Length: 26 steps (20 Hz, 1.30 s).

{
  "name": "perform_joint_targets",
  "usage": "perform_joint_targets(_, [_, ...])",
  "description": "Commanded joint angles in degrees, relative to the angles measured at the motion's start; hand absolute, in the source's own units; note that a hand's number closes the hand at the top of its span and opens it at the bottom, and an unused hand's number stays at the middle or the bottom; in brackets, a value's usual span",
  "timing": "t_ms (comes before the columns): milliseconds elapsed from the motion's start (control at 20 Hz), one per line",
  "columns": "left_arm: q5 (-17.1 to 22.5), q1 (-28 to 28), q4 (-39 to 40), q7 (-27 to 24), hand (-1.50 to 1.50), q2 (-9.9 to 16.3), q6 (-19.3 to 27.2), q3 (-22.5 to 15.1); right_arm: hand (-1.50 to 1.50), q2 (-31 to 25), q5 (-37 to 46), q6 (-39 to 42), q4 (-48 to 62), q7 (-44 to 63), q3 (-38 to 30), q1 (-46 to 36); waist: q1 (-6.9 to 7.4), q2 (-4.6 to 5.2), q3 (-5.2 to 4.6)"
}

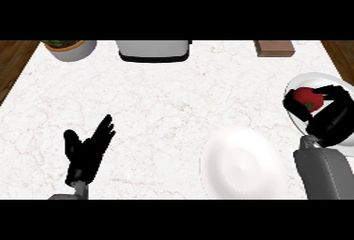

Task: Pick the tomato from the plate and place it in the plate

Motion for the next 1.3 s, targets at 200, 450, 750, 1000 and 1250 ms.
perform_joint_targets(200, [0.3,2.4,-1.4,-0.6,0.00,0.9,-1.5,0.5,1.50,-14.0,-23.7,-3.7,14.2,-17.8,-8.2,-4.3,0.37,0.05,0.06])
perform_joint_targets(450, [0.2,1.1,-0.3,-1.1,0.00,0.2,-1.1,1.2,1.50,-16.4,-36.3,-3.7,28.5,-35.2,-12.9,-8.1,0.75,0.20,0.11])
perform_joint_targets(750, [0.6,-1.4,-0.3,0.9,0.00,0.2,-2.4,0.3,-1.50,-21.9,-34.4,6.6,44.9,-30.1,-14.8,-11.5,2.54,0.96,0.16])
perform_joint_targets(1000, [0.8,-0.5,0.4,-0.6,0.00,0.9,-3.1,1.1,-1.50,-22.9,-40.1,16.3,51.3,-39.9,-17.9,-13.6,2.68,1.01,0.37])
perform_joint_targets(1250, [-0.6,-1.9,1.4,-1.4,0.00,-0.3,-1.9,0.3,-1.50,-23.6,-45.7,19.8,52.9,-51.6,-23.2,-15.5,2.39,1.13,0.42])
